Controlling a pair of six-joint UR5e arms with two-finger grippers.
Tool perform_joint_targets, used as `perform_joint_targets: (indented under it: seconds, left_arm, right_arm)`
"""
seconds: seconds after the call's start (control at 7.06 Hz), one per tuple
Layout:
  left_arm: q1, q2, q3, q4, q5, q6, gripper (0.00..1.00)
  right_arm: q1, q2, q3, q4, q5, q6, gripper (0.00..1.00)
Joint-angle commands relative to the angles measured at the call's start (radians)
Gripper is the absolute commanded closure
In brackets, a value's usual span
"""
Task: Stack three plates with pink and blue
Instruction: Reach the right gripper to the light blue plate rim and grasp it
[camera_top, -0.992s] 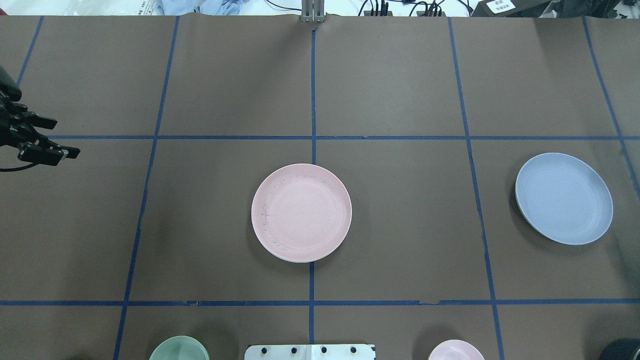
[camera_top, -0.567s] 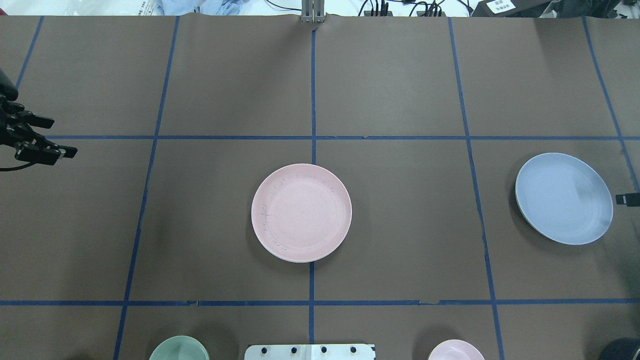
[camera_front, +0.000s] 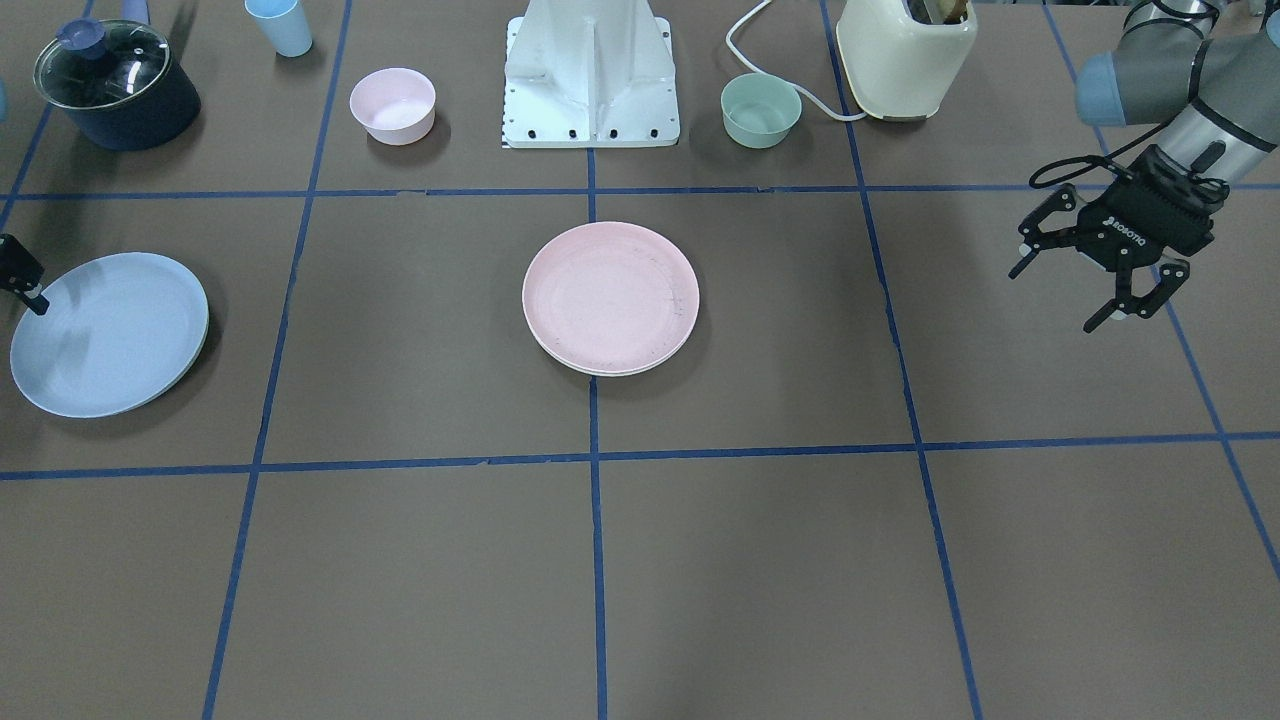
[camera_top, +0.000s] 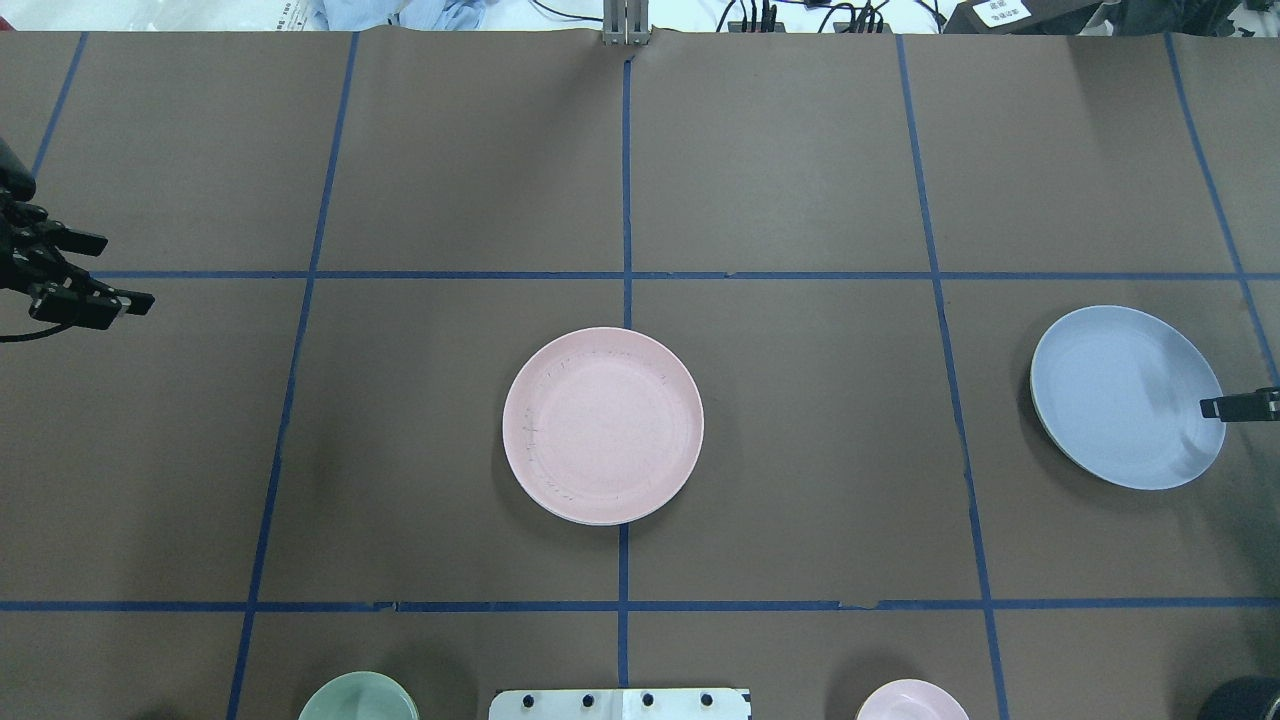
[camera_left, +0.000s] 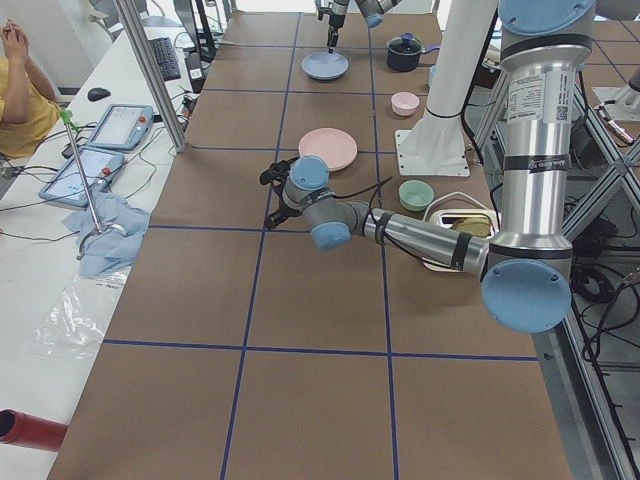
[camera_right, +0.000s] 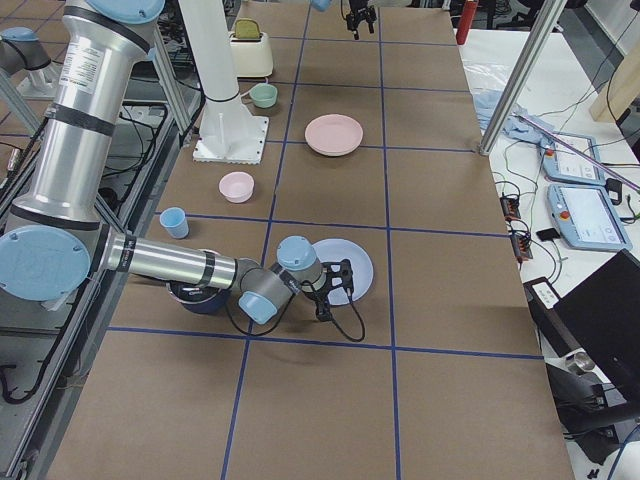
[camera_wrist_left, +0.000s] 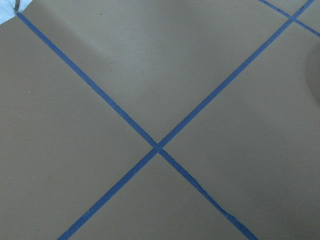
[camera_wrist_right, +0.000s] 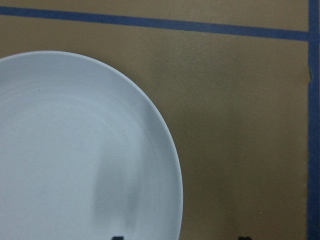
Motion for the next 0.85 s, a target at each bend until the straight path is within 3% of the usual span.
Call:
perform_joint_targets:
  seconds: [0.0, 0.14, 0.71]
  left_arm:
    - [0.0, 0.002, 0.0, 0.0, 0.0, 0.0, 0.0]
    - [0.0, 0.002, 0.002, -0.01, 0.002, -0.001, 0.0]
    - [-0.005, 0.035, 0.0, -0.043, -0.006, -0.003, 0.0]
  right_arm:
    - [-0.011, 0.016, -0.032, 0.002, -0.014, 0.007, 0.6]
    - [-0.011, 0.022, -0.032, 0.002, -0.014, 0.005, 1.0]
    - [-0.007, 0.046, 0.029, -0.004, 0.019, 0.007, 1.0]
